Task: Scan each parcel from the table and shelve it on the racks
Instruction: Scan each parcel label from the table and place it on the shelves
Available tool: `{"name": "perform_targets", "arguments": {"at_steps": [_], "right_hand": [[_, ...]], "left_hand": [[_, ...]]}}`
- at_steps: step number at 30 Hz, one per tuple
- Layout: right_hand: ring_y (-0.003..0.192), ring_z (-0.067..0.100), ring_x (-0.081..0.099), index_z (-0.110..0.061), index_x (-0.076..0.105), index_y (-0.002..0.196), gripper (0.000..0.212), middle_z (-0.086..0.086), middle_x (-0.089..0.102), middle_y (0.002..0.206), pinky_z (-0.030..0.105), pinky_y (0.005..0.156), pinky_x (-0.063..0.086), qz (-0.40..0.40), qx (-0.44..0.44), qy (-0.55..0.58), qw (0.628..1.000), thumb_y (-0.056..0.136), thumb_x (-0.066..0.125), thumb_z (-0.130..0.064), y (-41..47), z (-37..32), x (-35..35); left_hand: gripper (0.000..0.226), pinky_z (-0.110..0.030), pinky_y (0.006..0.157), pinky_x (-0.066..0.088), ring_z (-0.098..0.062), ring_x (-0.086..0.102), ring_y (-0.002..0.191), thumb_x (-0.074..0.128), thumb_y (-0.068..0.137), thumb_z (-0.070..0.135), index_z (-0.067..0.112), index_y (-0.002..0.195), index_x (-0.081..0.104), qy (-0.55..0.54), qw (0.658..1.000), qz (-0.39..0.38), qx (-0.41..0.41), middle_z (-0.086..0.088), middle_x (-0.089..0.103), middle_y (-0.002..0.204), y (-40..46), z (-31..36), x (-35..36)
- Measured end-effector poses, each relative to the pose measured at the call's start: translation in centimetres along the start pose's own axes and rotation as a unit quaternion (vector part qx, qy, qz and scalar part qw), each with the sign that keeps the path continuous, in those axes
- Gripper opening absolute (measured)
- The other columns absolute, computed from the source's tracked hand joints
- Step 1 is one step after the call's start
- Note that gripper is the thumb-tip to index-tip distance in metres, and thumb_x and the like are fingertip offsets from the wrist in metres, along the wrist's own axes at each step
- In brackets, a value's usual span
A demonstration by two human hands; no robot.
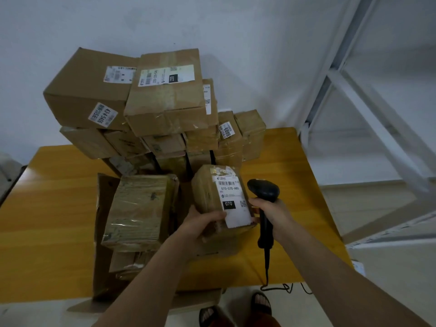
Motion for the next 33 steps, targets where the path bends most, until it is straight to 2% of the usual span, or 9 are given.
{"name": "perform_targets", "arguments": {"at_steps": [2, 4, 9, 13, 17, 21, 33], "right_hand": [[0.09, 0.029, 0.068, -0.004, 0.068, 0.102, 0.03, 0.014, 0.072, 0.097, 0.034, 0.066, 0.055, -0.019, 0.001, -0.006, 1.0, 0.077, 0.079, -0.017, -0.3, -0.3, 0.4], [0.079, 0.024, 0.069, -0.006, 0.068, 0.098, 0.029, 0.009, 0.074, 0.087, 0.032, 0.064, 0.054, -0.034, -0.005, -0.013, 0.999, 0.075, 0.081, -0.019, -0.7, -0.7, 0.8], [0.078, 0.022, 0.069, -0.008, 0.068, 0.096, 0.026, 0.007, 0.073, 0.086, 0.029, 0.061, 0.056, -0.037, -0.033, -0.023, 0.999, 0.076, 0.08, -0.017, -1.4, -1.8, 0.8], [0.057, 0.017, 0.055, -0.011, 0.065, 0.08, 0.015, 0.004, 0.061, 0.066, 0.027, 0.054, 0.045, 0.003, -0.098, -0.131, 0.986, 0.083, 0.074, -0.023, -2.6, -4.1, 0.7], [0.039, 0.01, 0.05, -0.01, 0.063, 0.066, 0.023, 0.0, 0.058, 0.049, 0.019, 0.04, 0.042, -0.066, -0.145, -0.139, 0.977, 0.085, 0.072, -0.021, -4.9, -6.0, 2.1], [0.039, 0.01, 0.05, -0.009, 0.064, 0.07, 0.021, -0.002, 0.058, 0.048, 0.019, 0.041, 0.043, -0.093, -0.161, -0.15, 0.971, 0.086, 0.071, -0.02, -6.6, -6.1, 2.5], [0.041, 0.012, 0.048, -0.012, 0.062, 0.067, 0.025, 0.001, 0.055, 0.052, 0.021, 0.045, 0.042, -0.092, -0.149, -0.146, 0.974, 0.087, 0.07, -0.025, -7.6, -4.8, 1.9]], "left_hand": [[0.104, -0.053, 0.101, 0.047, -0.03, 0.058, 0.117, 0.093, 0.05, 0.02, 0.018, 0.14, 0.042, -0.012, 0.998, -0.058, -0.006, -0.007, 0.064, 0.127, -0.4, -0.5, 0.4], [0.102, -0.053, 0.1, 0.047, -0.029, 0.059, 0.117, 0.092, 0.05, 0.016, 0.021, 0.139, 0.043, -0.018, 0.996, -0.083, -0.008, -0.006, 0.065, 0.125, -0.4, -0.8, 0.5], [0.119, -0.062, 0.094, 0.048, -0.036, 0.054, 0.12, 0.095, 0.043, 0.014, 0.027, 0.145, 0.033, -0.032, 0.998, -0.049, -0.006, -0.008, 0.059, 0.132, -0.1, -0.1, 0.4], [0.117, -0.061, 0.087, 0.052, -0.036, 0.05, 0.12, 0.09, 0.051, 0.003, 0.032, 0.147, 0.028, -0.038, 0.999, -0.013, 0.032, -0.006, 0.054, 0.131, 0.2, 1.9, -0.3], [0.109, -0.063, 0.09, 0.05, -0.037, 0.051, 0.119, 0.083, 0.059, -0.008, 0.027, 0.147, 0.028, -0.051, 0.997, 0.009, 0.05, -0.007, 0.055, 0.129, 0.3, 3.7, -0.9], [0.107, -0.064, 0.091, 0.049, -0.038, 0.053, 0.118, 0.08, 0.061, -0.012, 0.025, 0.147, 0.028, -0.058, 0.997, 0.01, 0.059, -0.009, 0.057, 0.128, 0.6, 4.1, -0.9], [0.096, -0.051, 0.076, 0.057, -0.035, 0.06, 0.108, 0.08, 0.064, -0.008, 0.024, 0.143, 0.037, -0.058, 0.997, -0.014, 0.057, -0.008, 0.063, 0.121, 1.4, 3.3, -0.3]]}}
Point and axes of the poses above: each hand's wrist, its own y-axis towards the middle knuckle, its own x-axis out of the palm, z = x × y, the point moved 5 cm from there along y, towards the middle knuckle
